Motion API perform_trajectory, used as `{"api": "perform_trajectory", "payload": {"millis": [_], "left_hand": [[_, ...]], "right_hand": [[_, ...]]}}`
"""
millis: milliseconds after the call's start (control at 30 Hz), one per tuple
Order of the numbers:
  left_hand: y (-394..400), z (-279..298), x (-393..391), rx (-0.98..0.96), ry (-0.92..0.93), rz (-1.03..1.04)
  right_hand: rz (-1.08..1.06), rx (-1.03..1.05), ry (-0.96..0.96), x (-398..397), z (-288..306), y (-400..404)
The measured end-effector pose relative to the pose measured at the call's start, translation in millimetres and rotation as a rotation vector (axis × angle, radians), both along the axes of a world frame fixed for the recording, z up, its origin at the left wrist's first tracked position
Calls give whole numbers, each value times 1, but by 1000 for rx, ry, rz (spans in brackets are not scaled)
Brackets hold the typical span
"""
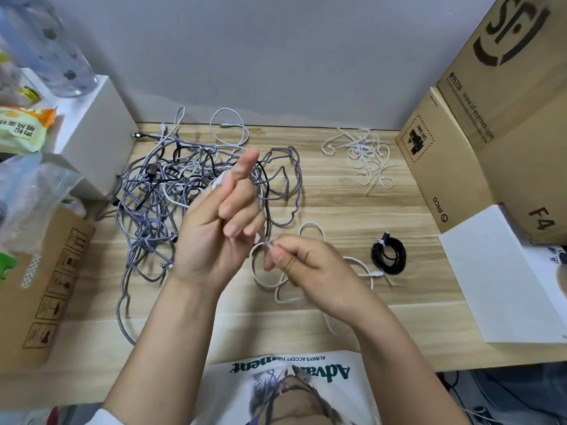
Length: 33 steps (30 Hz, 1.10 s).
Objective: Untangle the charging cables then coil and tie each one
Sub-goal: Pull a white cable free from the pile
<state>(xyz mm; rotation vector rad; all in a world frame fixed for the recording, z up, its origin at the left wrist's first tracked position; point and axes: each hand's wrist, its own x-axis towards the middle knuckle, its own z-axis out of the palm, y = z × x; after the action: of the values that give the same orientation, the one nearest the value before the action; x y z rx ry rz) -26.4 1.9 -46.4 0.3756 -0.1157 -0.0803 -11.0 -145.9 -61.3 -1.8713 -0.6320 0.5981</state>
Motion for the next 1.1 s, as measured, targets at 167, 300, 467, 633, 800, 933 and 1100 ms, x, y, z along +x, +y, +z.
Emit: {"api": "perform_trajectory", "payload": {"millis": [167, 300, 467, 633, 800, 933, 1100], "left_hand": [[-10, -16, 2, 749, 218, 394], [-12, -23, -5, 1041, 201, 299], [-13, -23, -12, 1299, 122, 159], [-17, -11, -21, 1214, 64, -98], [-9, -13, -19, 518, -34, -568], [-4, -8, -15, -49, -179, -516], [5, 9, -4, -1, 33, -59]], "right_hand": [[13, -73, -132, -4, 5, 0], [-62, 22, -117, -4, 11, -3], [-87, 131, -102, 0, 21, -8], [-279, 221, -122, 2, 23, -11], [-357, 249, -125, 9, 21, -13], [-306, 204, -154, 14, 15, -10], [-88, -53, -96, 5, 2, -1]]}}
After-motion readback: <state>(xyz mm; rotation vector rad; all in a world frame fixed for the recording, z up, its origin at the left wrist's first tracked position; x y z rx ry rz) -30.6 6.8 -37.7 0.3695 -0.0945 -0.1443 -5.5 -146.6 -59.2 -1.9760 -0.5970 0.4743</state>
